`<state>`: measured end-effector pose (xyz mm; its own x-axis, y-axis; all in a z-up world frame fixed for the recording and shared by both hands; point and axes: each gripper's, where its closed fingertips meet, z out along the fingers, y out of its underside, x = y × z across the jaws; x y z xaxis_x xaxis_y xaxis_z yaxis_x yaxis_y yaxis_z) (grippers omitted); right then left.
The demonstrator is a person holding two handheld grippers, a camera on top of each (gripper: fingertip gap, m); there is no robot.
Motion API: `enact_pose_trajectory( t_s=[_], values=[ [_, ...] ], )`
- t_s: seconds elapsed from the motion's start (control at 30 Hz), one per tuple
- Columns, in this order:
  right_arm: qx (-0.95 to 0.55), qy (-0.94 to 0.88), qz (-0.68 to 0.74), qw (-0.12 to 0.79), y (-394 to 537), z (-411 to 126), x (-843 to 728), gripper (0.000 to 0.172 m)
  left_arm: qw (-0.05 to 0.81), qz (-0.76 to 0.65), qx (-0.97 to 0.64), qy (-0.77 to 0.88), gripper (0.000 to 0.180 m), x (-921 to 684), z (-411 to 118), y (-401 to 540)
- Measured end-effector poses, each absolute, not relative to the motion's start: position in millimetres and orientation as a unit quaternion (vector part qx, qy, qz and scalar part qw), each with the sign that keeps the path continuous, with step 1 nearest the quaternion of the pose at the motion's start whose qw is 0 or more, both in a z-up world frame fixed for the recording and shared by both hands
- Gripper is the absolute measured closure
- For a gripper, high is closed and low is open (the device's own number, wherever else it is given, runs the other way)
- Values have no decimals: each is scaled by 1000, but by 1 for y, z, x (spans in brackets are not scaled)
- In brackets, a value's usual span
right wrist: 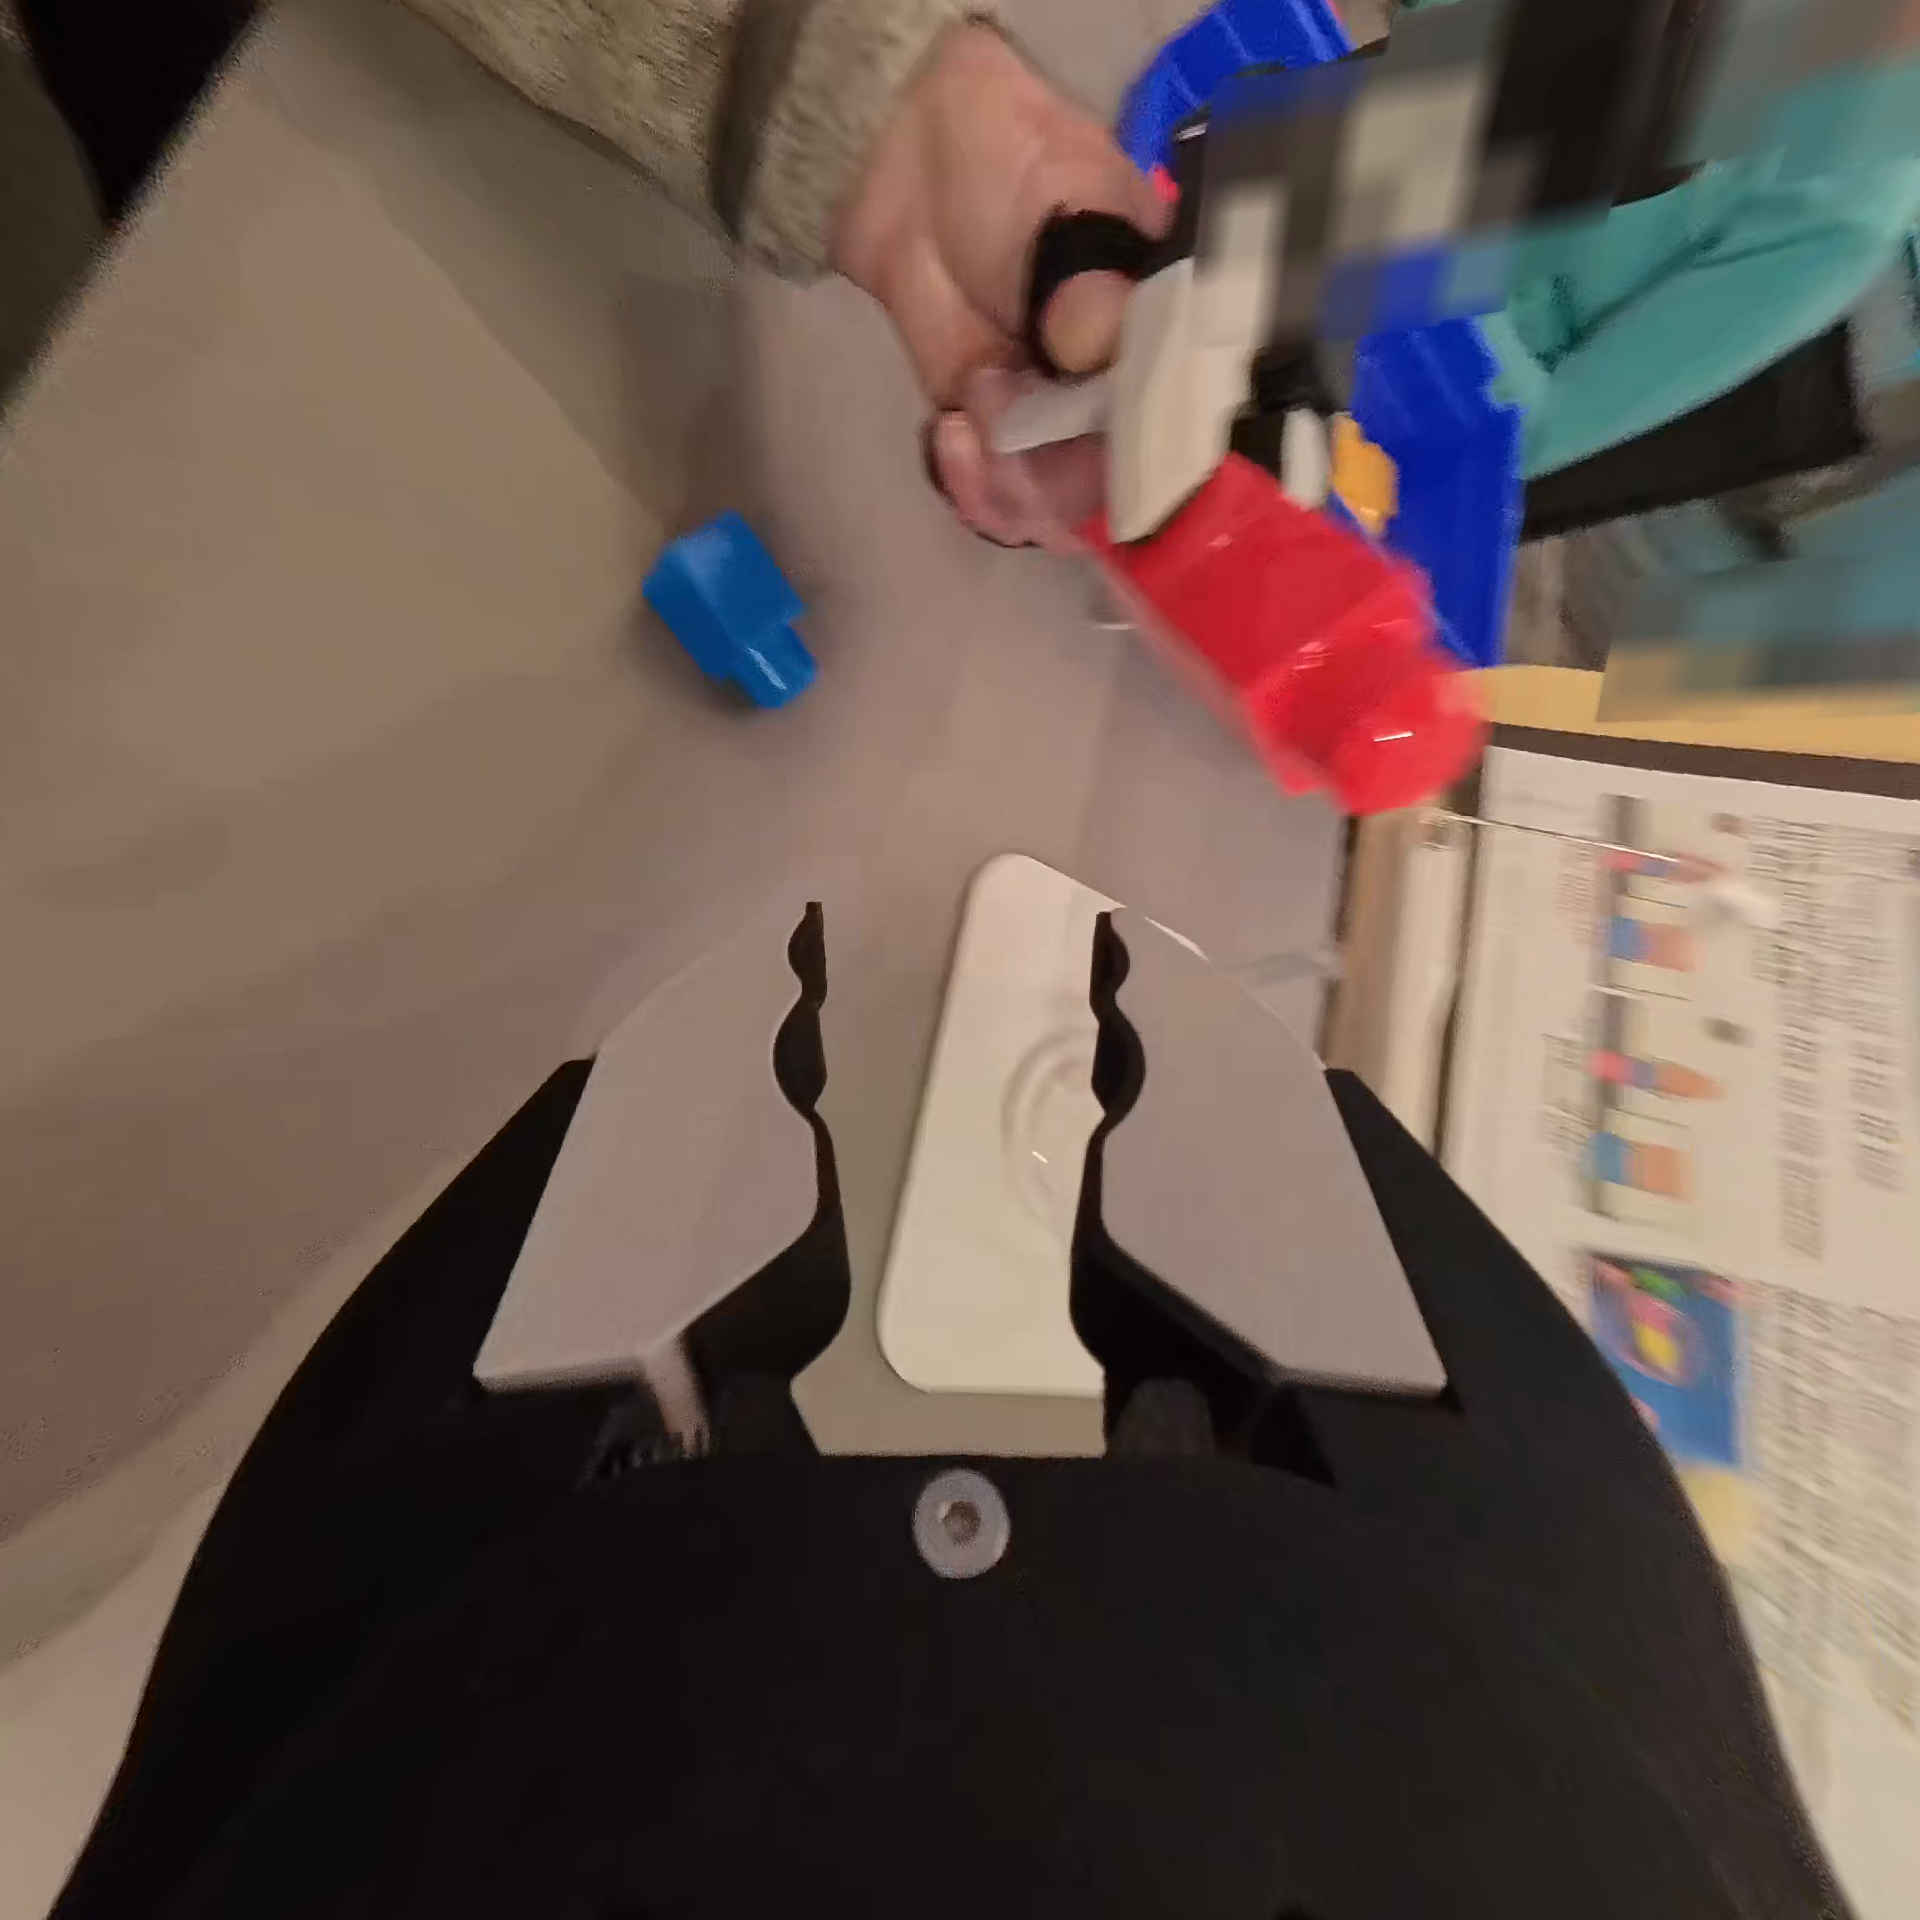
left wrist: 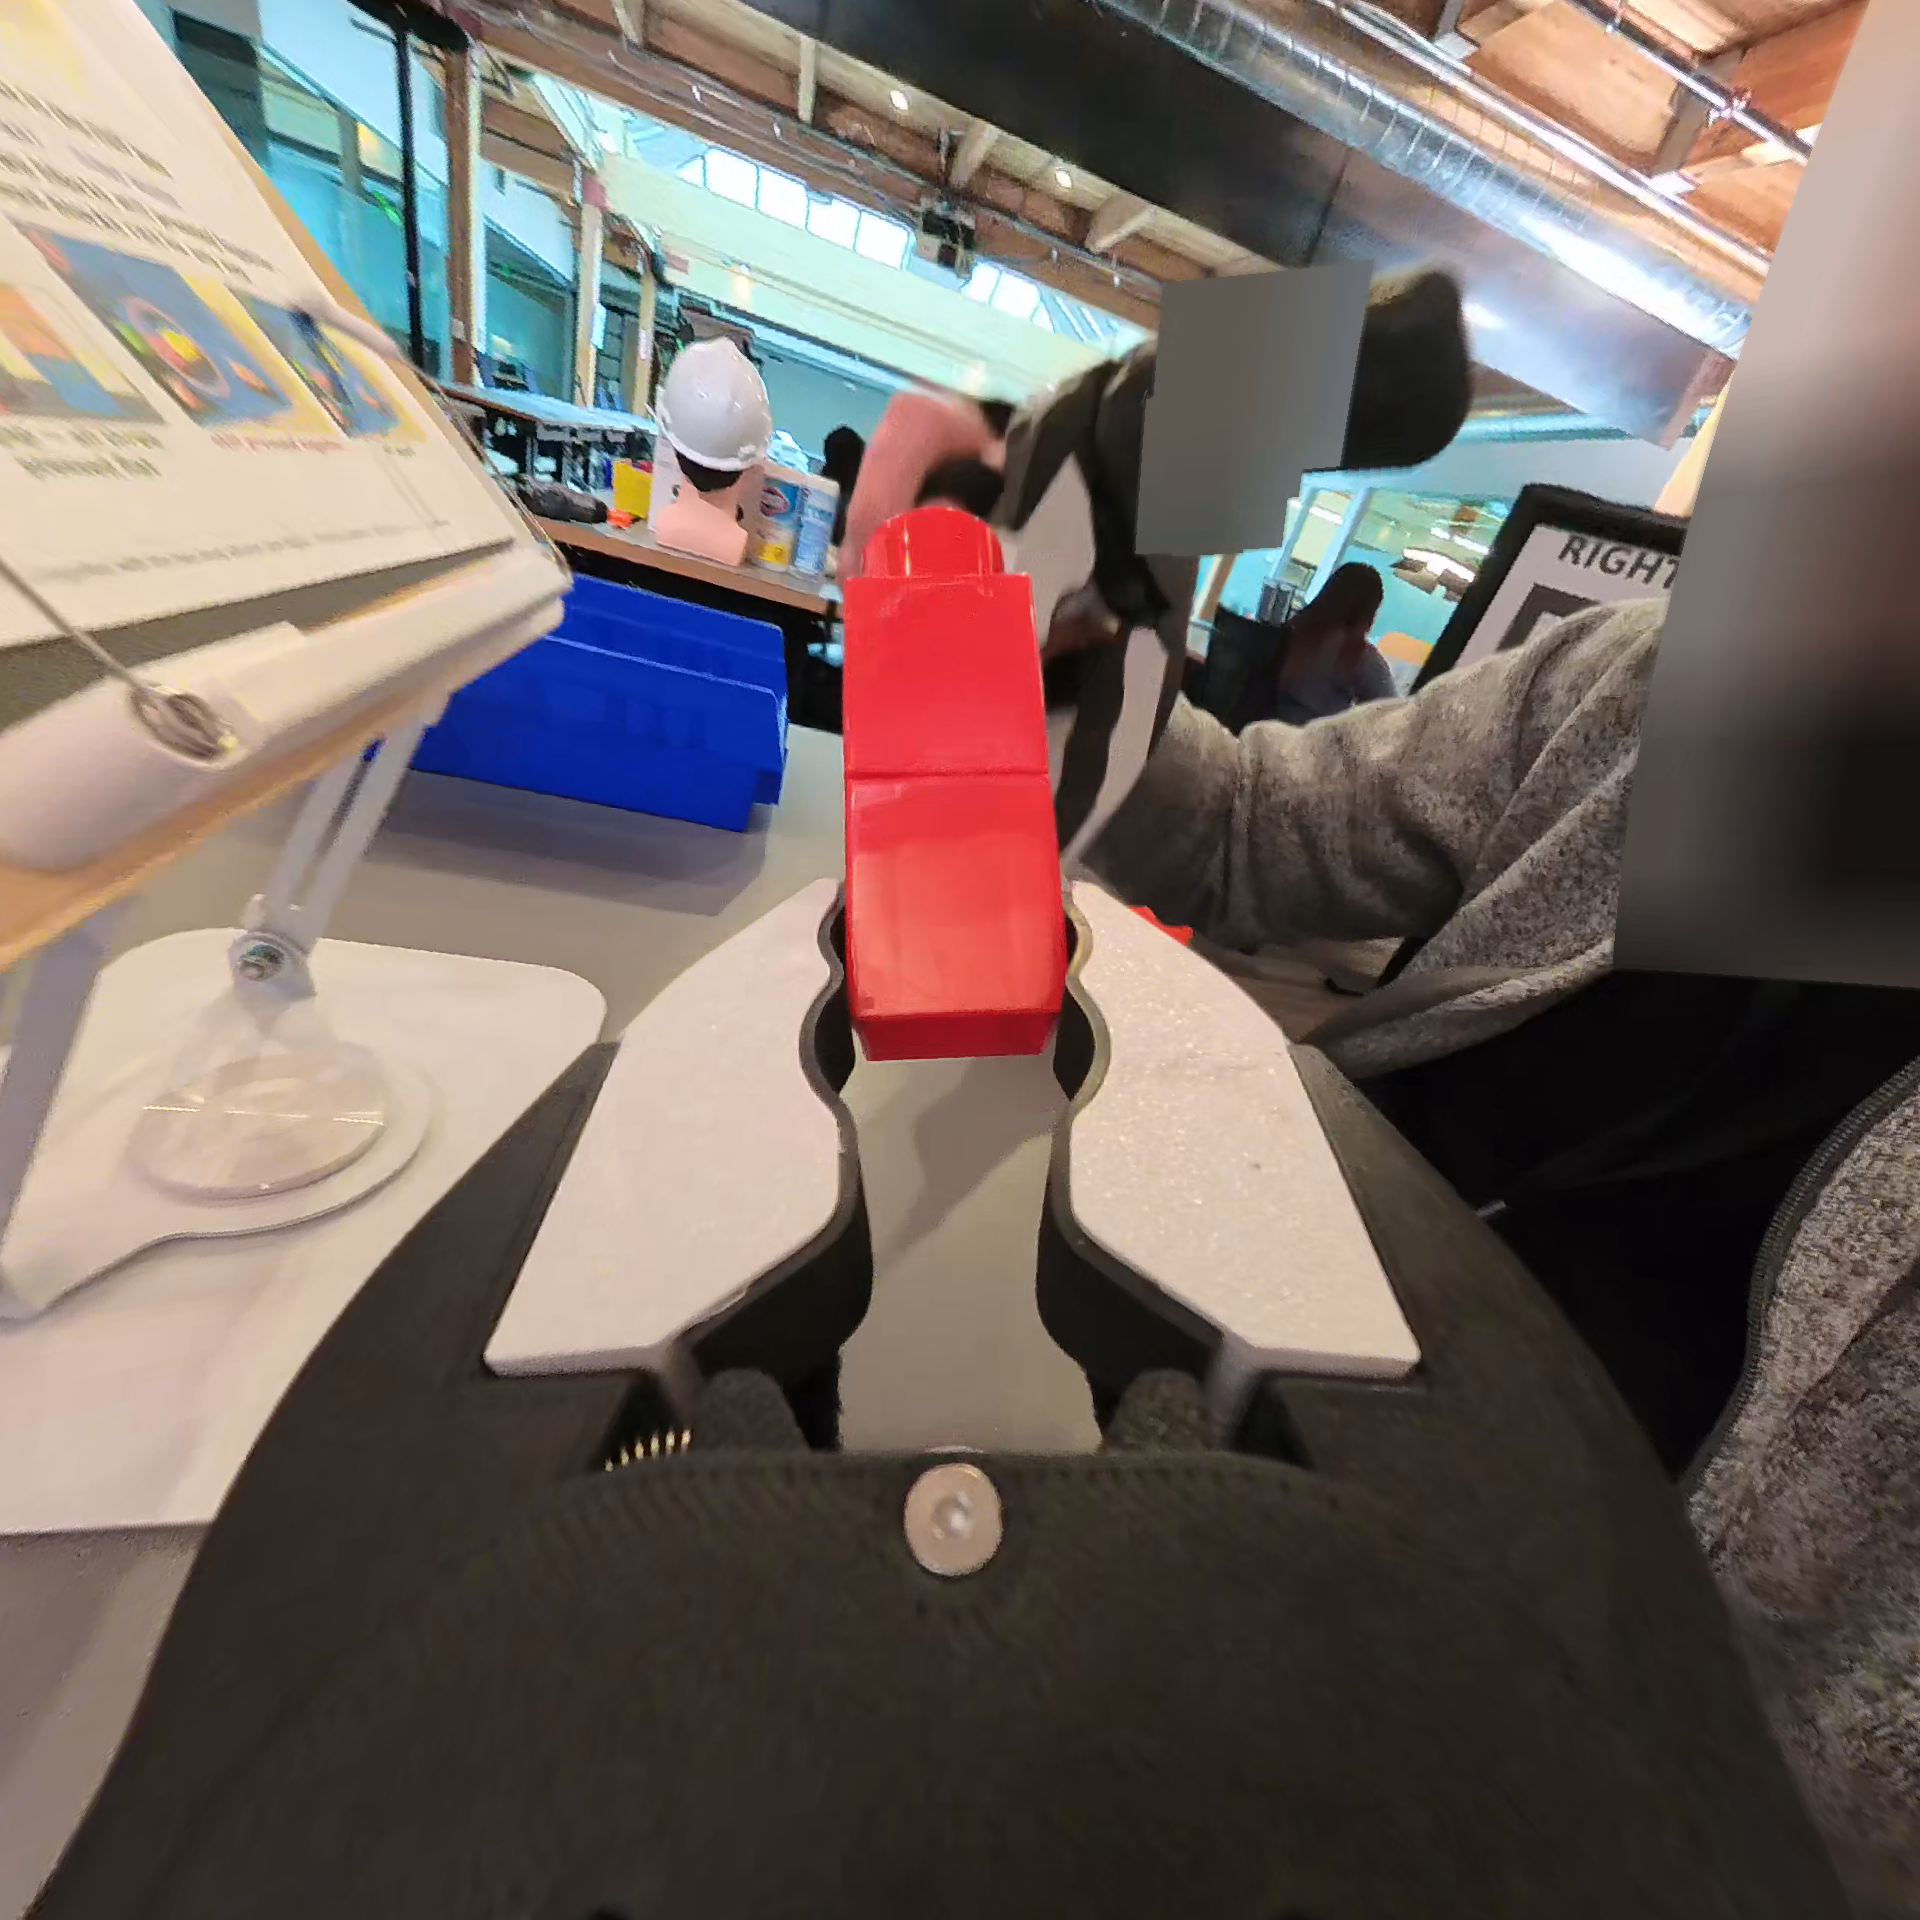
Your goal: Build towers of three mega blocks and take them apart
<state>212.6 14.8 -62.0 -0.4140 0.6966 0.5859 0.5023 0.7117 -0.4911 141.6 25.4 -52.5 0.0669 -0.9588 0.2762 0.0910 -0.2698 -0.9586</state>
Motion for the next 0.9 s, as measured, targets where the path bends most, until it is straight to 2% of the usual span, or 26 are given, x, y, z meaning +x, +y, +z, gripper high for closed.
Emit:
enact_pose_trajectory(
  t_s=[0.13, 0.27, 0.63, 0.73, 0.83, 0.9],
  values=[
    [-351, -843, 220, 343, -6, -111, 188, 115, 490, -557, -558, 372, 145, 126, -42, 28],
    [-326, -858, 262, 298, -21, -154, 155, 107, 499, -551, -559, 368, 145, 118, -39, 29],
    [-275, -890, 314, 186, -31, -207, 102, 108, 524, -544, -551, 356, 145, 100, -28, 30],
    [-271, -900, 306, 152, -38, -218, 101, 111, 527, -543, -550, 354, 145, 97, -26, 30],
    [-266, -901, 316, 130, -46, -223, 105, 126, 530, -543, -547, 353, 144, 95, -24, 29],
    [-267, -898, 322, 136, -48, -222, 105, 131, 531, -542, -547, 353, 144, 95, -24, 29]
  ],
)
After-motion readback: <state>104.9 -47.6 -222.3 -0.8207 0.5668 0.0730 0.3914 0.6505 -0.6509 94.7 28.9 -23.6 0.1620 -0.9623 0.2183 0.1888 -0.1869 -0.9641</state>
